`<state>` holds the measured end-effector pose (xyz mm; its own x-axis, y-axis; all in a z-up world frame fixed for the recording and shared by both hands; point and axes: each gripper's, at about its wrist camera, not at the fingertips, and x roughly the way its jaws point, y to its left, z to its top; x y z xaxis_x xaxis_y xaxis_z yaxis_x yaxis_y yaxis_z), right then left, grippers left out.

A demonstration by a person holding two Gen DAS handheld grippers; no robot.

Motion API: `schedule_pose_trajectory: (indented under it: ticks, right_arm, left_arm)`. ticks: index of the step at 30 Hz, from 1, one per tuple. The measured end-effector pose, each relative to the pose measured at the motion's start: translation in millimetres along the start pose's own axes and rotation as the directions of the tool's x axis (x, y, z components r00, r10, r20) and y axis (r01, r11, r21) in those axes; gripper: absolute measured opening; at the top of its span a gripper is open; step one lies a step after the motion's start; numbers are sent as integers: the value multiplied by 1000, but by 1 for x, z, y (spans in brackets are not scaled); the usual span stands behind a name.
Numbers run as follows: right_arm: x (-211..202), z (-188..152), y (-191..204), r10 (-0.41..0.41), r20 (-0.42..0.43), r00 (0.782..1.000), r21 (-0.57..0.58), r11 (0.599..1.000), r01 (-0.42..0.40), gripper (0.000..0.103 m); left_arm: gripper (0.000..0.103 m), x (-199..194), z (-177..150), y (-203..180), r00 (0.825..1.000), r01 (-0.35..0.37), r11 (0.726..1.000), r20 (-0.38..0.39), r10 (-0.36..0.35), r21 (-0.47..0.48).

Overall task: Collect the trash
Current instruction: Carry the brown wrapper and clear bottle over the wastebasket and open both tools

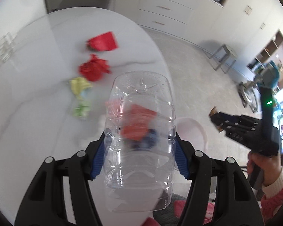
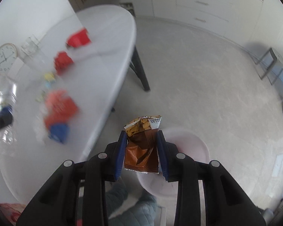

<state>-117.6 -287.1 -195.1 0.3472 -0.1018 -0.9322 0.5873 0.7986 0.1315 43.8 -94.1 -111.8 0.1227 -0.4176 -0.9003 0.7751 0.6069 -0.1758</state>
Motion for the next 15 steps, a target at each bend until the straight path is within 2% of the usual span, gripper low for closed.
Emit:
schedule_pose_trajectory:
  ticks: [2, 4, 6, 7, 9, 12, 15]
  right_arm:
    - [16, -14, -18, -7, -42, 999, 16, 1000, 8, 35]
    - [32, -25, -32, -2, -72, 997, 29, 1000, 5, 42]
    - [48, -35, -47, 2, -121, 993, 54, 999, 5, 60]
    - [51, -39, -55, -6, -132, 991, 69, 998, 15, 63]
    - [45, -43, -68, -9, -120, 993, 99, 995, 21, 76]
    - [23, -45, -91, -40, -76, 996, 116, 992, 48, 90]
    - [-1, -43, -112, -82, -42, 996, 123, 989, 86, 91]
  left_arm:
    - [61, 7, 1, -22, 999, 29, 999, -17, -28, 32]
    - [61, 16, 2, -45, 997, 61, 997, -42, -58, 57]
    - [61, 26, 3, -65, 994, 84, 994, -72, -78, 76]
    - [61, 32, 3, -74, 993, 88, 993, -87, -81, 83]
    - [61, 44, 2, -92, 990, 90, 990, -116, -78, 106]
    - [61, 62, 4, -118, 986, 95, 986, -147, -74, 137]
    - [61, 80, 5, -141, 980, 118, 982, -179, -91, 149]
